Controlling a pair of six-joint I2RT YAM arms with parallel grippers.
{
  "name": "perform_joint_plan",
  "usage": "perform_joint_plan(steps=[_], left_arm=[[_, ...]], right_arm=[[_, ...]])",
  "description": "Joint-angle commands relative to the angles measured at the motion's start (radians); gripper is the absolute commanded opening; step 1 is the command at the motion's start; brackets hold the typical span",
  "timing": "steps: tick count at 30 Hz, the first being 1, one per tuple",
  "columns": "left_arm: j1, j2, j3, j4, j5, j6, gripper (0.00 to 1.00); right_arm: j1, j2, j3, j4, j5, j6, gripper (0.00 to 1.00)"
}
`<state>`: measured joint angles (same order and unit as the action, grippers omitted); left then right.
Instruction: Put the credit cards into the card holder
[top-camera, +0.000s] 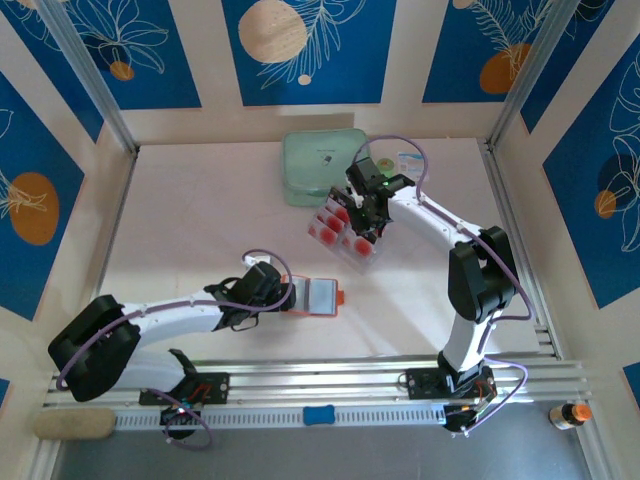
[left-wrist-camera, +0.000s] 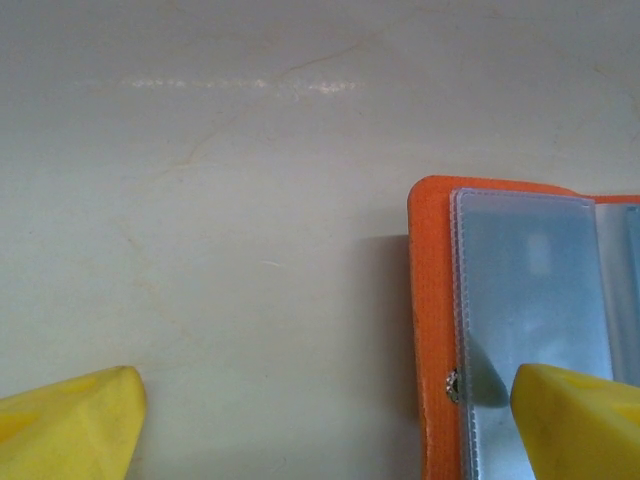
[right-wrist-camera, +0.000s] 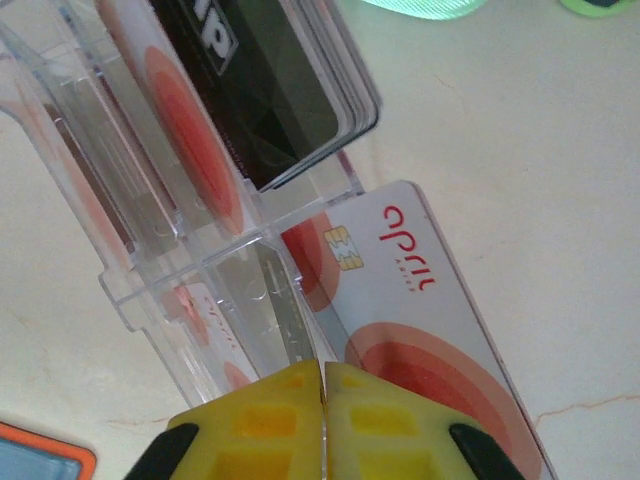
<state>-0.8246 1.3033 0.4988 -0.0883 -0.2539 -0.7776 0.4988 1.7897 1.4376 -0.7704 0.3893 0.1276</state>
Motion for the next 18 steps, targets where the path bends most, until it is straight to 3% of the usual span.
perform_joint_plan(steps=[1,12,18], left_arm=[[0.010,-0.023,-0.014,0.009,0.007,-0.008,0.94],[0.009,-0.039,-0.003,-0.004,0.008,-0.005,0.94],[0.010,-0.069,0.016,-0.036,0.004,0.004,0.94]], right_arm=[[0.012,-0.016,-0.022,0.011,0.005,-0.033,0.04],[0.067,-0.121,-0.004,0.010,0.076,-0.073,0.00],[0.086,-0.208,-0.004,0.001,0.050,-0.024,0.00]])
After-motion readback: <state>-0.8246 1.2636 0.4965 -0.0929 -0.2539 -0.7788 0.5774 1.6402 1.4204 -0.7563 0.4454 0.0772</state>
